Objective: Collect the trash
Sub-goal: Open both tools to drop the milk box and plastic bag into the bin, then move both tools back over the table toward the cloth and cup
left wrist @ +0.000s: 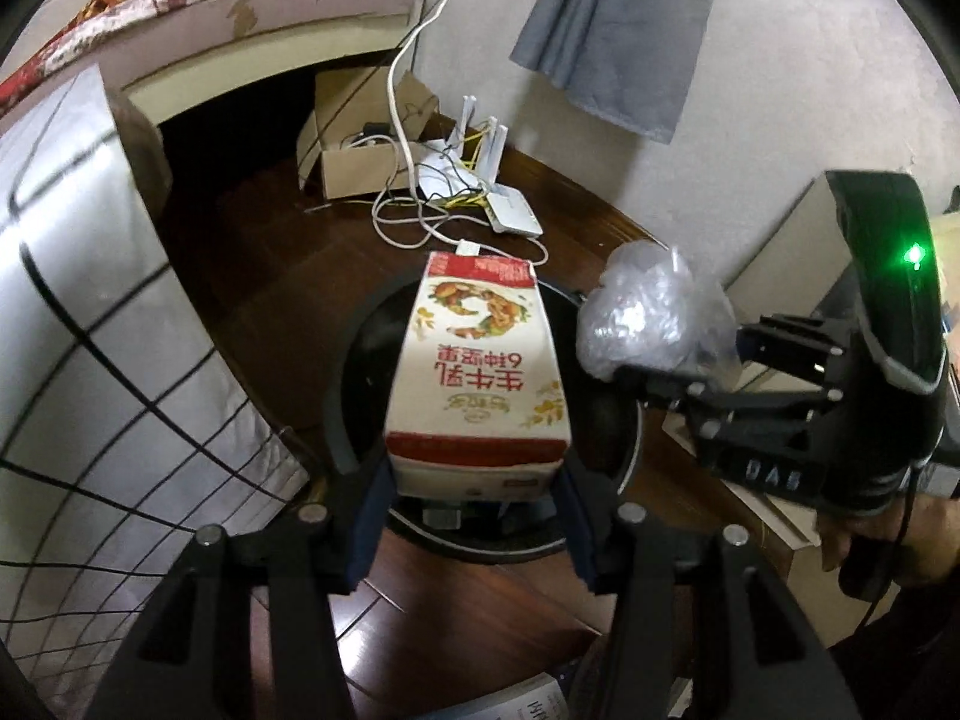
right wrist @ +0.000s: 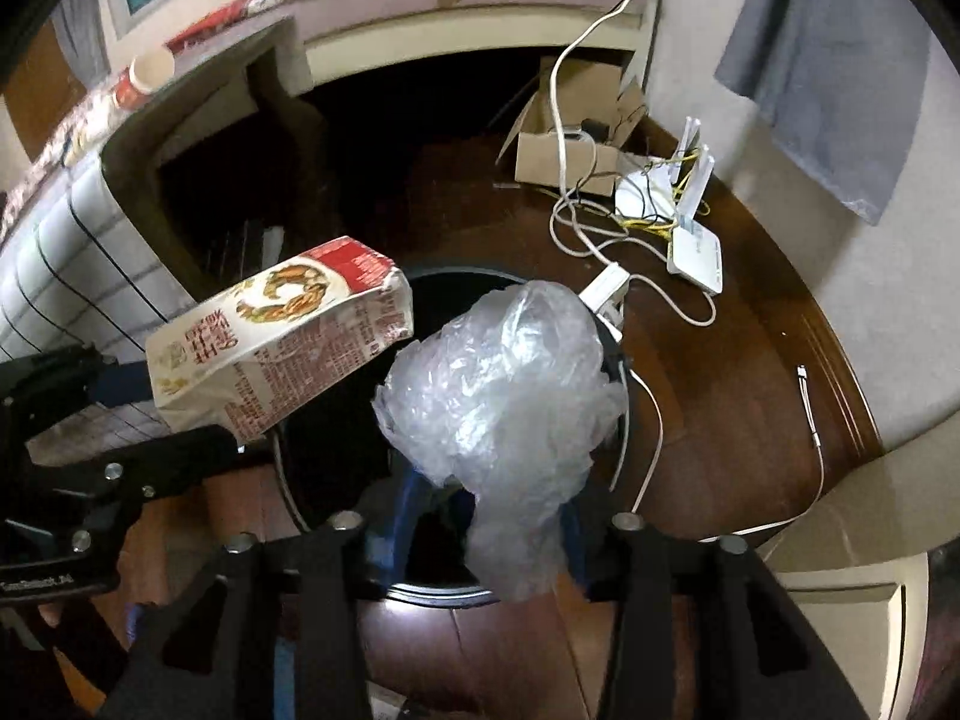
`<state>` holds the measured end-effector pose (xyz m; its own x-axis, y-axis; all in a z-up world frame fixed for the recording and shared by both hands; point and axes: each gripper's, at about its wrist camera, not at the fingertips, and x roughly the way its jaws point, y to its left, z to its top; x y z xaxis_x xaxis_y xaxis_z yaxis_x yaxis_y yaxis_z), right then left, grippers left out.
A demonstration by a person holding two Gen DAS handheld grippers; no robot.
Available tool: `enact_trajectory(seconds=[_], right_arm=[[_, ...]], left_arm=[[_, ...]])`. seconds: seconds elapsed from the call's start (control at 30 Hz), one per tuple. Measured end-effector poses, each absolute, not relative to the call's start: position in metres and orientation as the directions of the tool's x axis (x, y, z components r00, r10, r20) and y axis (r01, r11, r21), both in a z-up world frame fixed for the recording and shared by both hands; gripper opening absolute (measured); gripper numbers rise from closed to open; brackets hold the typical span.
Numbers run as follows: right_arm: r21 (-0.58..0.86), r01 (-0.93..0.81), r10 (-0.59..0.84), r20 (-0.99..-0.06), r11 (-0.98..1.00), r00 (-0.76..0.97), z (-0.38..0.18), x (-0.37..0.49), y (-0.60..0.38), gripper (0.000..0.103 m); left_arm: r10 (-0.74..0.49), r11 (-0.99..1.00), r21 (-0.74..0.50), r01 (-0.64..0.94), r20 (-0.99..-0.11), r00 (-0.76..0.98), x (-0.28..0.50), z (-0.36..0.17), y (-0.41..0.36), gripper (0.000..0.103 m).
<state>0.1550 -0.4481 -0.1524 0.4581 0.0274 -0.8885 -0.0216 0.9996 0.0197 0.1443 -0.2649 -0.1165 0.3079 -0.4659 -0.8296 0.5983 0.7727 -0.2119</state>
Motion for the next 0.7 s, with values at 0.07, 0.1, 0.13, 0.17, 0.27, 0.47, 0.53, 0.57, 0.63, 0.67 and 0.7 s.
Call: enact_trajectory(seconds=[0.07,0.1,0.13,0.17,0.27,0.47,0.53,0.57,0.63,0.67,0.7], right_arm=[[-0.057,-0.017,-0.043,-0.891,0.998,0.451,-0.161,0.157,-0.447,0.097],[-0.09,-0.014,-0.074,-0.893,0.996,0.444,-0.164,0.158,-0.448,0.097],[-0.112,-0.001,-0.101,-0.899,0.994,0.426,-0.167,0.158,-0.451,0.097],[-0.117,0.009,-0.109,-0.901,0.993,0.42,-0.168,0.157,-0.455,0.097],[-0.121,0.052,-0.132,-0.905,0.991,0.404,-0.168,0.155,-0.466,0.097],[-0.089,0.104,-0.126,-0.894,0.991,0.429,-0.151,0.148,-0.468,0.102],[-0.096,0.102,-0.132,-0.883,0.99,0.45,-0.142,0.149,-0.464,0.102],[-0.094,0.101,-0.131,-0.877,0.99,0.462,-0.136,0.148,-0.461,0.102],[-0.096,0.099,-0.132,-0.868,0.99,0.479,-0.128,0.147,-0.456,0.102],[-0.098,0.097,-0.134,-0.862,0.99,0.489,-0.123,0.147,-0.454,0.102],[-0.098,0.096,-0.133,-0.855,0.991,0.501,-0.117,0.146,-0.451,0.102]], left_arm=[[-0.436,0.792,-0.191,0.58,-0.842,0.317,0.147,-0.122,-0.264,0.091],[-0.425,0.8,-0.183,0.571,-0.844,0.326,0.149,-0.124,-0.262,0.096],[-0.407,0.815,-0.166,0.555,-0.846,0.345,0.149,-0.125,-0.259,0.1],[-0.394,0.825,-0.154,0.544,-0.846,0.359,0.149,-0.126,-0.256,0.1],[-0.36,0.854,-0.128,0.504,-0.845,0.396,0.15,-0.128,-0.246,0.102],[-0.315,0.885,-0.084,0.458,-0.832,0.457,0.149,-0.12,-0.233,0.102],[-0.317,0.888,-0.08,0.453,-0.82,0.476,0.148,-0.111,-0.231,0.102],[-0.319,0.889,-0.079,0.45,-0.813,0.486,0.142,-0.105,-0.225,0.102],[-0.321,0.891,-0.077,0.448,-0.804,0.501,0.139,-0.096,-0.223,0.102],[-0.325,0.891,-0.077,0.448,-0.798,0.508,0.137,-0.091,-0.221,0.102],[-0.325,0.891,-0.076,0.447,-0.794,0.514,0.137,-0.088,-0.22,0.102]])
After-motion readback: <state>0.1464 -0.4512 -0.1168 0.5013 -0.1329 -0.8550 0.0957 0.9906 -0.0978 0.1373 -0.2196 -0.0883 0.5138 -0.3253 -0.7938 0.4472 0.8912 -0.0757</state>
